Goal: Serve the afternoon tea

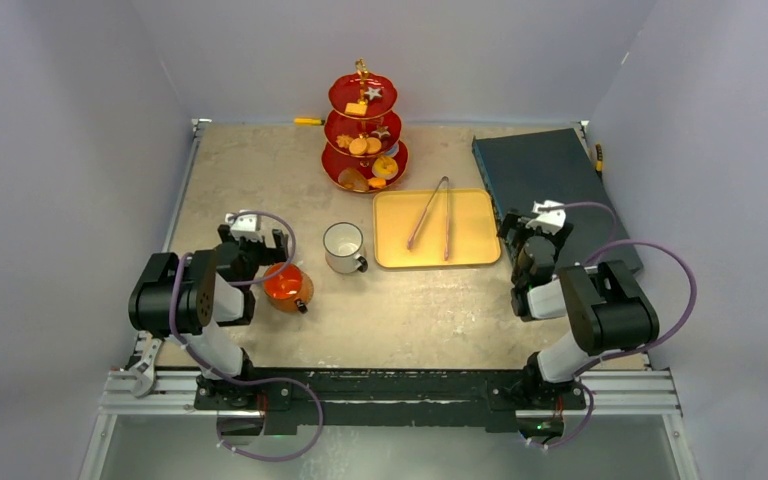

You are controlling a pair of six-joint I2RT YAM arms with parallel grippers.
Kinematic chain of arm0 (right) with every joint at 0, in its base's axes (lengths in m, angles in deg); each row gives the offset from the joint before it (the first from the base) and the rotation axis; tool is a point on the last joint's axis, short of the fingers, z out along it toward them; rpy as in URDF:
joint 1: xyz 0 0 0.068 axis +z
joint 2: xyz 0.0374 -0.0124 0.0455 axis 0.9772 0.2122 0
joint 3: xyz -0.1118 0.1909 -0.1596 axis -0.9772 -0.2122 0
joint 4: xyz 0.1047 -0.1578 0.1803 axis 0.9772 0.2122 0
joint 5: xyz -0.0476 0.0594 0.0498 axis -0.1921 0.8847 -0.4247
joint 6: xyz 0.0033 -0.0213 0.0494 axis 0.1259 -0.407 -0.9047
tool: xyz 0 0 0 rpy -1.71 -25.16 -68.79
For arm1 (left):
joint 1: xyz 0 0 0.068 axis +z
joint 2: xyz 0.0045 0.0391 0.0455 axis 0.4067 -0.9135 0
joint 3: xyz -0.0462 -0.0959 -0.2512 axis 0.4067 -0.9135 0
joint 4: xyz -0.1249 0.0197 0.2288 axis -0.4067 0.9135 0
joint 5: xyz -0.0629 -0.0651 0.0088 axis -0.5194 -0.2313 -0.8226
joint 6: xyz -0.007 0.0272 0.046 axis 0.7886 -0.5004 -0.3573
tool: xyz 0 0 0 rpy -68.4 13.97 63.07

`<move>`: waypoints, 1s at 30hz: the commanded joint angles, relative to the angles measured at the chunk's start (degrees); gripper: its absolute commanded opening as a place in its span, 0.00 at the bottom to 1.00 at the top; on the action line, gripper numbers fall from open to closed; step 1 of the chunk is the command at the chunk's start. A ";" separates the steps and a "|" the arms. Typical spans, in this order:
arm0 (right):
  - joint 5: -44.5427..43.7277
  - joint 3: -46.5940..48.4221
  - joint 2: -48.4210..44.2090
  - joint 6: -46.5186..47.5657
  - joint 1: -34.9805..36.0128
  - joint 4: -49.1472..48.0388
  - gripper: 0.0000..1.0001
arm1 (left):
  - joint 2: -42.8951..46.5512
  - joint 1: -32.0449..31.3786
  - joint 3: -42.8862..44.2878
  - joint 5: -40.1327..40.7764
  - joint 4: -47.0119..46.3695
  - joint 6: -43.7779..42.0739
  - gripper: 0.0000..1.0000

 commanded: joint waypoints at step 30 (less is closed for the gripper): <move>4.12 -1.99 1.03 1.14 -1.62 -10.18 0.98 | 0.33 -2.08 3.72 1.61 -2.98 -2.45 0.99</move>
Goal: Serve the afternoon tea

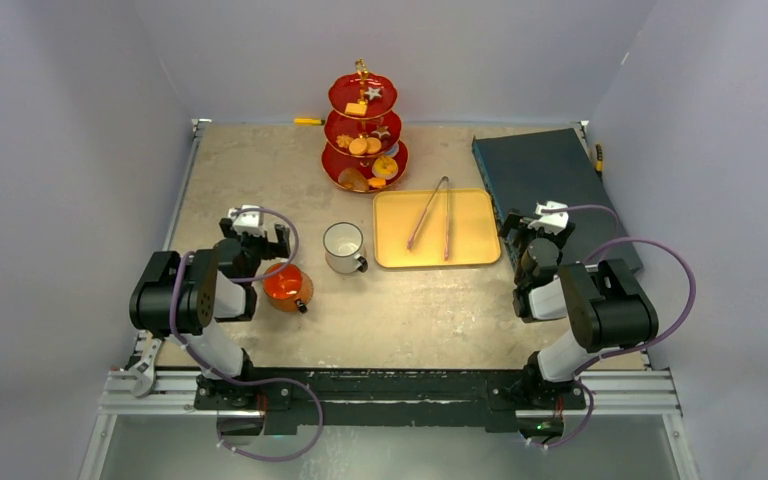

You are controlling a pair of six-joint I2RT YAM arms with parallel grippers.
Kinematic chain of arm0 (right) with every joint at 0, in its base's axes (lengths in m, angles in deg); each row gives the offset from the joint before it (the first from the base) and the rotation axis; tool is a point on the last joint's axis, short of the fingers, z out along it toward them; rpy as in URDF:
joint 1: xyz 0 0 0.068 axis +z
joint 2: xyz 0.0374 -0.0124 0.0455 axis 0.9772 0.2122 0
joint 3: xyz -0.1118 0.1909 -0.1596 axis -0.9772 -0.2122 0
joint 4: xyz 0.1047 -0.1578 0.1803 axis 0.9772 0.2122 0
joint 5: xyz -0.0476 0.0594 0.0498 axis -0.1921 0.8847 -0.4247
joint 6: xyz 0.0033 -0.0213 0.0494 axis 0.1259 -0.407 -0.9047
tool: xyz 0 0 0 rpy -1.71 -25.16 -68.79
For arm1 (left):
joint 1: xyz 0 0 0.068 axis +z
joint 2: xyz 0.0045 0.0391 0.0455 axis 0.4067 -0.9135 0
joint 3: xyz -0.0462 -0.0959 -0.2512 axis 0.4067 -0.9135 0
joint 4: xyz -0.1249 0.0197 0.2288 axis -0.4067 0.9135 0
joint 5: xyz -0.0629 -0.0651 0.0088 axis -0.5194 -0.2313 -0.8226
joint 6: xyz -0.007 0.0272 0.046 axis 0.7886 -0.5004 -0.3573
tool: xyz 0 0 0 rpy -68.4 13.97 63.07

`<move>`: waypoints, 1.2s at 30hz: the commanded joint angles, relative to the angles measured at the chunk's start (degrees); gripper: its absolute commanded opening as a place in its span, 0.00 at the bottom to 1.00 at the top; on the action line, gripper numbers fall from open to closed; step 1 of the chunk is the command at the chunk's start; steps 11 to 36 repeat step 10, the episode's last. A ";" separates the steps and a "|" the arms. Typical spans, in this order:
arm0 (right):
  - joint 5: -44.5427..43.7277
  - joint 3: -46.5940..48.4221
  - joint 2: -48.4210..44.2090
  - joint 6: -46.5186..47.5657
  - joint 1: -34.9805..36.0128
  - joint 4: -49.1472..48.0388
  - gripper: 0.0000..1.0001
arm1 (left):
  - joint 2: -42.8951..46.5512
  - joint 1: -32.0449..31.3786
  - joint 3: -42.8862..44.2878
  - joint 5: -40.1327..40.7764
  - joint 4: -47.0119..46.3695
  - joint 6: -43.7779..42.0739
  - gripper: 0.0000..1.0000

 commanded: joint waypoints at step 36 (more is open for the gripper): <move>0.51 0.50 -0.56 0.38 -0.11 -3.18 0.98 | 0.51 -1.55 1.34 1.99 -1.14 -1.56 0.99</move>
